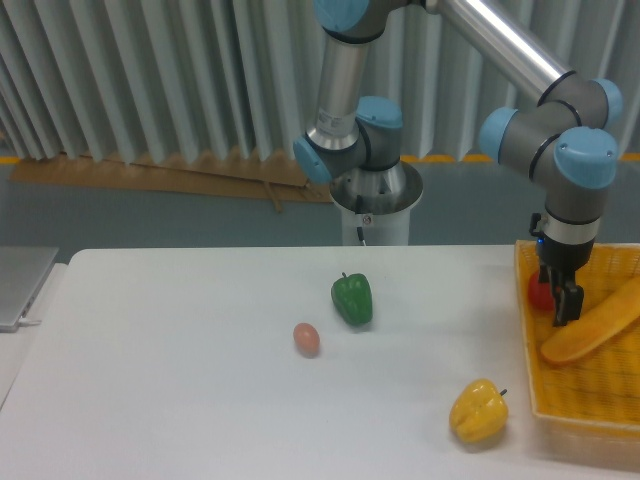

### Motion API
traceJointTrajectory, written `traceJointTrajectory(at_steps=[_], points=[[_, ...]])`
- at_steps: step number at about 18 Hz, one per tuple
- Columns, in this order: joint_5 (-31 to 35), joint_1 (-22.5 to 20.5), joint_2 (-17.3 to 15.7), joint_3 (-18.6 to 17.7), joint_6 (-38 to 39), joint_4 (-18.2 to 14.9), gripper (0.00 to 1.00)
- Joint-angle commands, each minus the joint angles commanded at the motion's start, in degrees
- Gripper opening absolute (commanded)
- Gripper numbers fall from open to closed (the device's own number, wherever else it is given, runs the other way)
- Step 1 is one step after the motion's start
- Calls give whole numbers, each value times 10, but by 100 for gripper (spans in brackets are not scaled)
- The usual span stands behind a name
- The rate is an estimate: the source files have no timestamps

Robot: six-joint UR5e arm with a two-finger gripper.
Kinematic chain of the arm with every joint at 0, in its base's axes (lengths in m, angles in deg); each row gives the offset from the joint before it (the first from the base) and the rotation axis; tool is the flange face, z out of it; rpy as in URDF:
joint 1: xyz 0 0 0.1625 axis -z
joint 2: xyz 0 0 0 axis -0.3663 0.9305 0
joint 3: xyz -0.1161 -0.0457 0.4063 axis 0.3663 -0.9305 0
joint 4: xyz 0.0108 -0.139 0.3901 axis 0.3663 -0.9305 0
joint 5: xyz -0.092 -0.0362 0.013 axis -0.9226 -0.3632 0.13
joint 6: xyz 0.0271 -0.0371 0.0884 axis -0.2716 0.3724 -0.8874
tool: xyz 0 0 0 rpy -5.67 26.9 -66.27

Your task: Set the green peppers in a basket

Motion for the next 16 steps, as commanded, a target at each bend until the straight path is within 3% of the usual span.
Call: traceJointTrajectory(at_steps=[2,8,12,16], points=[[-1,-11,8,0,-26,5,100],[-2,-3,27,-4,-7,27,100],[-1,31,25,-4,70,27,100],[4,65,12,-5,94,27,100]])
